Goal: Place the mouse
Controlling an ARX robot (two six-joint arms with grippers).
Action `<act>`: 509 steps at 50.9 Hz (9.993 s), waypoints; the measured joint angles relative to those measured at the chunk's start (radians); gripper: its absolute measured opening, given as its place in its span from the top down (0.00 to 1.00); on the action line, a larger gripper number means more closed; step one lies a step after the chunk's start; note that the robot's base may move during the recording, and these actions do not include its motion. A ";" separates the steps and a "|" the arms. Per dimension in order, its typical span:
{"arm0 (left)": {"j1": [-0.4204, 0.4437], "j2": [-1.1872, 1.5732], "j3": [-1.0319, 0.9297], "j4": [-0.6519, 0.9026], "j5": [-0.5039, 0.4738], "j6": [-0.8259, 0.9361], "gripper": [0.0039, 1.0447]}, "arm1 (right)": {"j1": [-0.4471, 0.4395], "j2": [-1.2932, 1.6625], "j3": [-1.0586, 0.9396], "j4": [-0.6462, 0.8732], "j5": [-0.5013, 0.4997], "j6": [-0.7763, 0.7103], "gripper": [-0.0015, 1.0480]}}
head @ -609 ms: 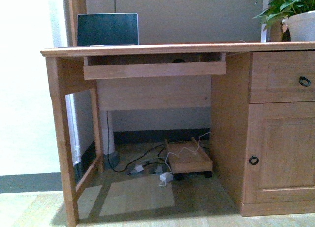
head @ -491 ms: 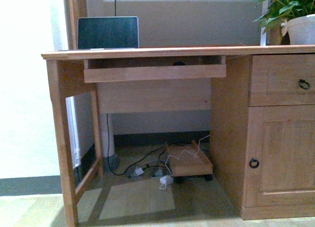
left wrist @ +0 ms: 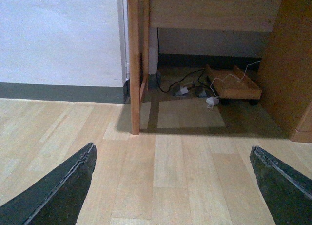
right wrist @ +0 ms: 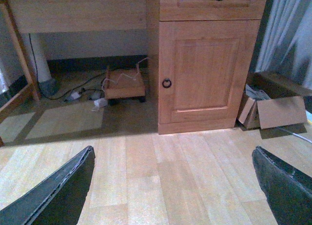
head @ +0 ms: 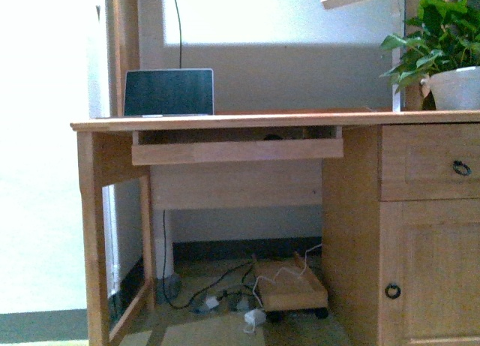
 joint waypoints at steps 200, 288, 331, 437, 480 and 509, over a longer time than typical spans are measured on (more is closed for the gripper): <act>0.235 1.583 0.510 0.933 0.218 1.048 0.07 | 0.000 0.000 0.000 0.000 0.000 0.000 0.07; 0.002 2.009 1.295 0.005 0.528 1.100 0.07 | 0.000 0.000 0.000 0.000 0.000 0.000 0.07; -0.094 1.248 0.695 0.573 0.494 -0.320 0.07 | 0.000 0.000 0.000 0.000 0.000 0.000 0.07; -0.001 0.002 0.000 -0.003 -0.002 -0.003 0.98 | 0.614 1.884 1.229 0.176 0.584 0.087 0.07; -0.001 0.002 0.000 -0.003 -0.002 -0.001 0.07 | 0.590 1.631 1.295 0.031 0.432 0.070 0.45; -0.001 0.002 0.000 -0.003 -0.002 -0.001 0.07 | 0.668 2.440 2.354 -0.194 0.667 0.009 0.45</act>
